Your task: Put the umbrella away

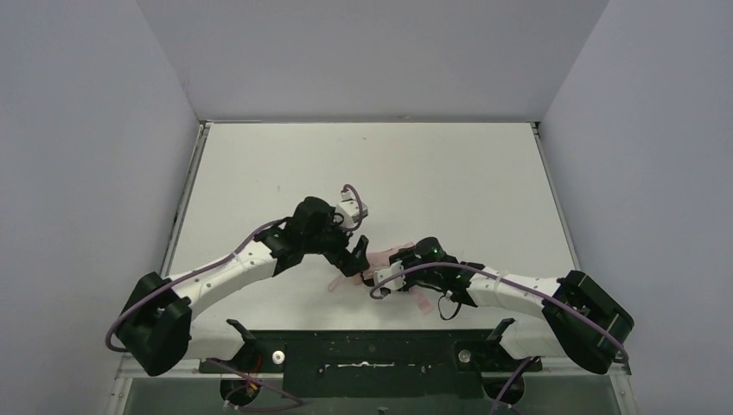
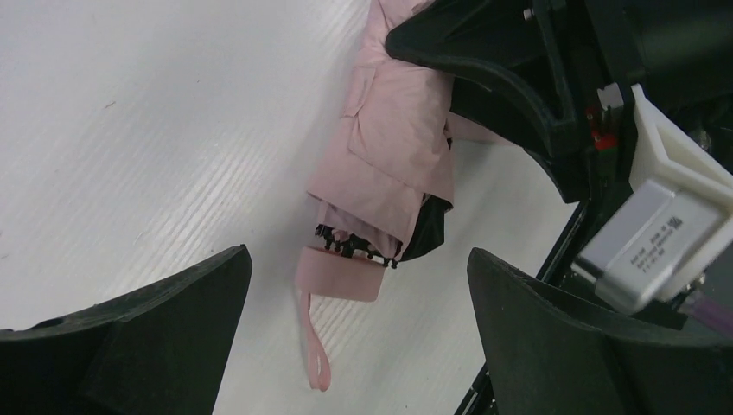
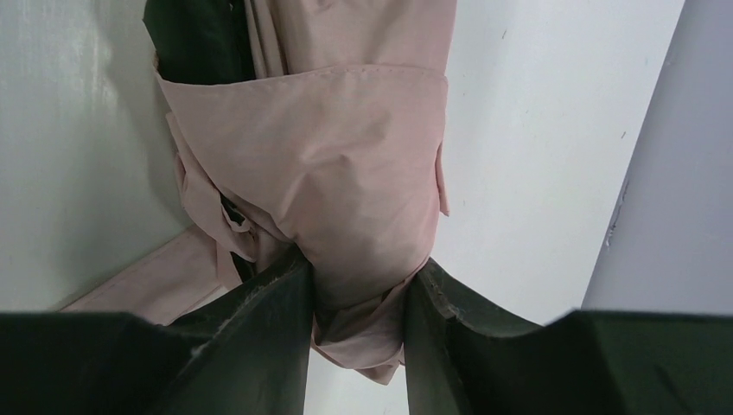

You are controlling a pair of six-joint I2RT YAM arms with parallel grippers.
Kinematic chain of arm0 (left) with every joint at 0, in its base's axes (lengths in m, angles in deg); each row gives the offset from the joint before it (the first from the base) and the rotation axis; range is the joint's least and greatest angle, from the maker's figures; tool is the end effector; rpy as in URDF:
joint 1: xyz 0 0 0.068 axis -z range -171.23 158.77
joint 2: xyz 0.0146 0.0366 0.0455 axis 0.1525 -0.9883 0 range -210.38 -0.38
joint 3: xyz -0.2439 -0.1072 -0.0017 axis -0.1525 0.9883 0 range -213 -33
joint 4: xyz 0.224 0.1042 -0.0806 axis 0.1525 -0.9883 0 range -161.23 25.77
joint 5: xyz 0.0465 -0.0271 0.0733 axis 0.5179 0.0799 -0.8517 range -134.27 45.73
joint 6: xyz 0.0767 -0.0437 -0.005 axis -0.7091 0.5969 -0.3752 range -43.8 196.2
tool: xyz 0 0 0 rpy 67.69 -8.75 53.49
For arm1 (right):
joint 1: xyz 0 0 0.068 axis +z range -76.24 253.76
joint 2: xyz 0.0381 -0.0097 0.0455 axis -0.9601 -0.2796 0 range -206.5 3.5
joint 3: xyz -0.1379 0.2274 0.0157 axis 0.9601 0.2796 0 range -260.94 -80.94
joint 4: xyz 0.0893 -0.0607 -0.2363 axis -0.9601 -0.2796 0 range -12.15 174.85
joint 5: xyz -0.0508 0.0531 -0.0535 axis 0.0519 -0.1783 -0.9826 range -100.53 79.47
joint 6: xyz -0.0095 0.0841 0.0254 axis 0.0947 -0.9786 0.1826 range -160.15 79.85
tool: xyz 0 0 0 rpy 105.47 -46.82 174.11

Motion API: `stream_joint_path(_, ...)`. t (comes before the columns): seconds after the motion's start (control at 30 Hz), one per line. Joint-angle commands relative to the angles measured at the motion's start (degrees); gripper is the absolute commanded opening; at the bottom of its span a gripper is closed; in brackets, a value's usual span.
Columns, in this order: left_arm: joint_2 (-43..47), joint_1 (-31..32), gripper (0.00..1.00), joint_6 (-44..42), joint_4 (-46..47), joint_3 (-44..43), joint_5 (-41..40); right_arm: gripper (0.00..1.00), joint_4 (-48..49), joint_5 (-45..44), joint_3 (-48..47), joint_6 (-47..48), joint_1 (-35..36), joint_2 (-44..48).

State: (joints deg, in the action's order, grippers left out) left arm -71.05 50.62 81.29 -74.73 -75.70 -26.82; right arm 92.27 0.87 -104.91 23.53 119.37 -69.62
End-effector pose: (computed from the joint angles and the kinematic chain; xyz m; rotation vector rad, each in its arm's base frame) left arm 0.2037 -0.2140 0.2026 0.8938 2.1451 -0.7717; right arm 0.1725 0.1983 0.1145 -1.9188 1.2365 0.0644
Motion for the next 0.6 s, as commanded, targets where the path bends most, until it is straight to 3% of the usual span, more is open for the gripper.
stream_joint_path(0.0, -9.0, -1.6, 0.95, -1.0, 4.2, -6.9, 11.5, 0.15, 1.8, -5.3, 2.0, 2.0, 1.2, 0.3)
stream_joint_path(0.27, -19.1, -4.2, 0.95, -2.7, 4.2, -11.7, 15.1, 0.14, 2.0, -5.7, 2.1, 2.2, 2.5, -0.7)
stream_joint_path(0.57, -27.8, -5.0, 0.95, -2.0, 5.3, -11.9, 27.9, 0.14, 2.6, -6.1, 2.3, 1.4, 2.7, -1.1)
